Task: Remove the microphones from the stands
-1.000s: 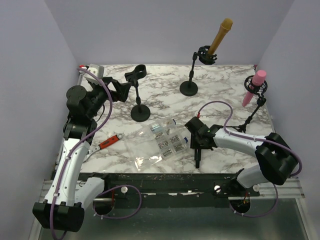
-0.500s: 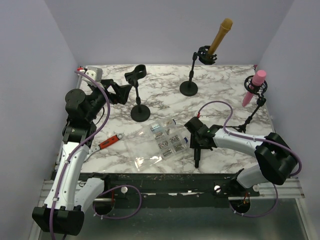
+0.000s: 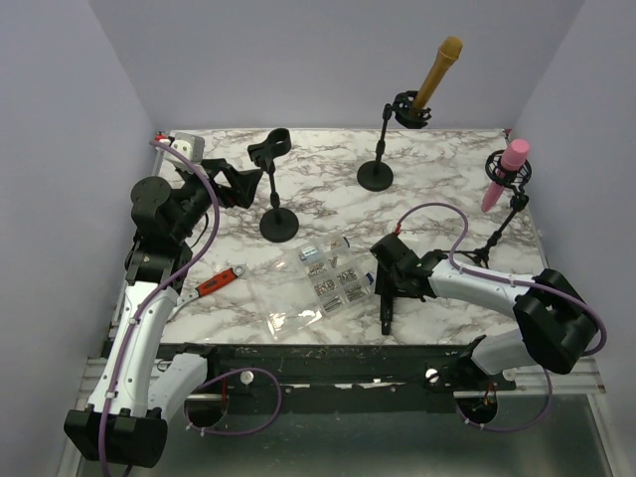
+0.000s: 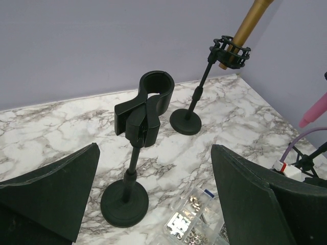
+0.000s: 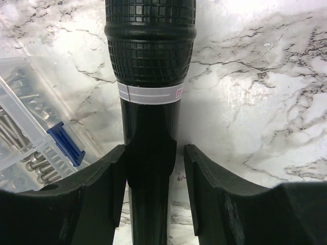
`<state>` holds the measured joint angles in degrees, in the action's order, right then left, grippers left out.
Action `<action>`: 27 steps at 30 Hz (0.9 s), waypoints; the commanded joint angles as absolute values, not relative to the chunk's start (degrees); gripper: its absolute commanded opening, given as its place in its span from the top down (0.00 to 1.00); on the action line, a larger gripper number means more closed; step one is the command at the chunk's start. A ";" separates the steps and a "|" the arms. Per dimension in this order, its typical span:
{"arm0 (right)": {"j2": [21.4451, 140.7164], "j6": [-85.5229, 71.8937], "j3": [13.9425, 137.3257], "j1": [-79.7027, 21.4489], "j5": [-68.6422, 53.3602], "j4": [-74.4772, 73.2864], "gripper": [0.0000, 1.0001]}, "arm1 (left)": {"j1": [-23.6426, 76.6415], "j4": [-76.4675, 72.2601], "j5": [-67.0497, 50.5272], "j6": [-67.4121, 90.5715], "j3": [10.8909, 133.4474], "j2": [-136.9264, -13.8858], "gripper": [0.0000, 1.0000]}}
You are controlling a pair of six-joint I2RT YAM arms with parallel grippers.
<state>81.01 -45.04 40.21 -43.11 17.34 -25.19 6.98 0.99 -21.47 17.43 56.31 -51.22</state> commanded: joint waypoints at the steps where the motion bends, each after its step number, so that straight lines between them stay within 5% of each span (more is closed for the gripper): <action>1: 79.99 -45.72 39.08 -43.14 17.71 -26.17 0.46 | 7.10 0.26 -22.85 18.11 55.81 -51.43 0.07; 27: 63.61 -37.33 48.82 -43.16 21.83 -31.11 0.36 | 7.03 0.44 -22.23 19.20 55.96 -53.01 0.03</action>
<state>66.72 -38.00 47.20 -43.11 20.60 -29.52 6.98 0.97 -21.65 17.41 56.12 -52.80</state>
